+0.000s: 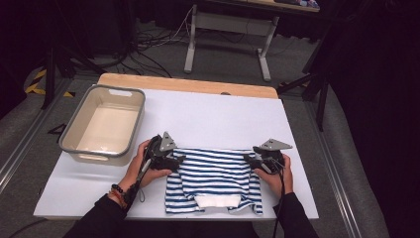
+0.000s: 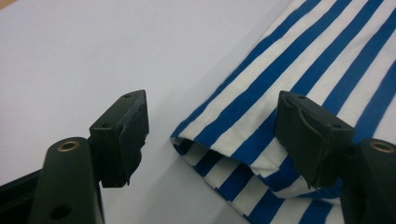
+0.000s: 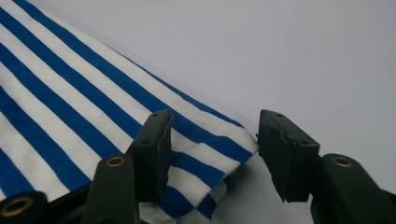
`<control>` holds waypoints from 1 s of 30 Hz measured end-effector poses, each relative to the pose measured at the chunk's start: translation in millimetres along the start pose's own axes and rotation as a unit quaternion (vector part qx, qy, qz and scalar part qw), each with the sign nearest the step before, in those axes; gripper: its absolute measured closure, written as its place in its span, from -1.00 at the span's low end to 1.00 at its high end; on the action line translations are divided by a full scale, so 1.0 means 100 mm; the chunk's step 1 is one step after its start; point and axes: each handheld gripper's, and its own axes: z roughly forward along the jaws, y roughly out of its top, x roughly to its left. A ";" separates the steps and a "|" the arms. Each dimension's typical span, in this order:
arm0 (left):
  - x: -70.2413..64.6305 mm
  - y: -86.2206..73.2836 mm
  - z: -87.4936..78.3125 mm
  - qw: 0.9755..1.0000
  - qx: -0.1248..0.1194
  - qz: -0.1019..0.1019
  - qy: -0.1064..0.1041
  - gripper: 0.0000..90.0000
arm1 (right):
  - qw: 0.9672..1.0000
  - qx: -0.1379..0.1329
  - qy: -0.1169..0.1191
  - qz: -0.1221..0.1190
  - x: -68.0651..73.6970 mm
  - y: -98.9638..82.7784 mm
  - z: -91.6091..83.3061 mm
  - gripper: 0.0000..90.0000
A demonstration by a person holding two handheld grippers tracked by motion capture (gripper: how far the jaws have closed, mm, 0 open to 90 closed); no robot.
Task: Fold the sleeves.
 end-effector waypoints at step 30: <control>0.02 -0.03 -0.08 1.000 -0.017 -0.021 -0.016 -0.56 | 0.999 -0.023 0.003 0.028 -0.11 -0.04 -0.14 -0.25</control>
